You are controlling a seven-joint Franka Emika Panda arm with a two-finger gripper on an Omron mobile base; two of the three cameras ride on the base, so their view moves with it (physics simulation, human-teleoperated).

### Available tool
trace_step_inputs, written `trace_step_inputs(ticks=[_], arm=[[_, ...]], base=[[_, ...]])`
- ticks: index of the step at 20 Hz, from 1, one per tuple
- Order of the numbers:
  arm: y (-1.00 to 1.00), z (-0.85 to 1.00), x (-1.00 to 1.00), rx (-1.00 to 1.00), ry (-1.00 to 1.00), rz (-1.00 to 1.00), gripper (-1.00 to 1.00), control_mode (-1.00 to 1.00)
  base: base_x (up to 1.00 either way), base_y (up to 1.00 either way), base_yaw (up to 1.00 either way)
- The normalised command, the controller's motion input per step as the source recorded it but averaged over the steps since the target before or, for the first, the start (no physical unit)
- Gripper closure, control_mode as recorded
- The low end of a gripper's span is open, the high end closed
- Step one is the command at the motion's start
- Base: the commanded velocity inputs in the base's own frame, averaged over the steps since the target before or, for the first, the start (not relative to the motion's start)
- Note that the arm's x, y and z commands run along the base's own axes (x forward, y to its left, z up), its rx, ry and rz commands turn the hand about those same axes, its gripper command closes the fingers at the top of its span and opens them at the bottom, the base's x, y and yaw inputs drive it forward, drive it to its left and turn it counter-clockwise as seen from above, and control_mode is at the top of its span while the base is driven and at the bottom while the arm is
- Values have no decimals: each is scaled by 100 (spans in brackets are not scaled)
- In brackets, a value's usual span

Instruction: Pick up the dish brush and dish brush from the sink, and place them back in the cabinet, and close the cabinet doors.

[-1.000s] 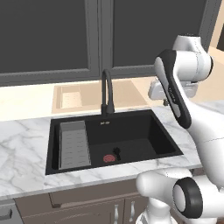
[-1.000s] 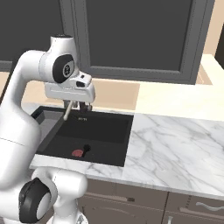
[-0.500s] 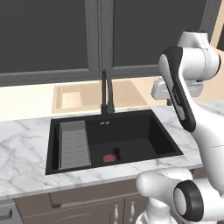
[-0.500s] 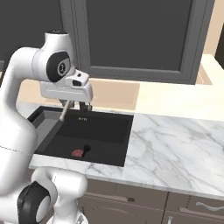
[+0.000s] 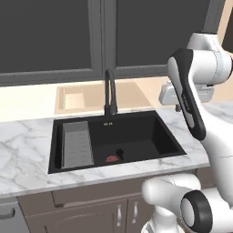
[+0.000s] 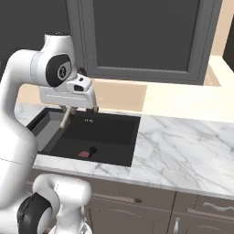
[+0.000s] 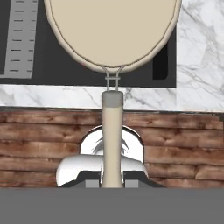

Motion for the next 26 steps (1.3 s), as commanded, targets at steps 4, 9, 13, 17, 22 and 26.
trace_step_inputs(ticks=[4,9,13,17,22,26], arm=[[0,0,0,0,0,0,100,100],[0,0,0,0,0,0,100,100],[0,0,0,0,0,0,100,100],[0,0,0,0,0,0,100,100],[0,0,0,0,0,0,100,100],[0,0,0,0,0,0,100,100]], base=[[-69,0,2],[-66,7,2],[-57,20,2],[-51,31,2],[-38,56,5],[-39,71,7]])
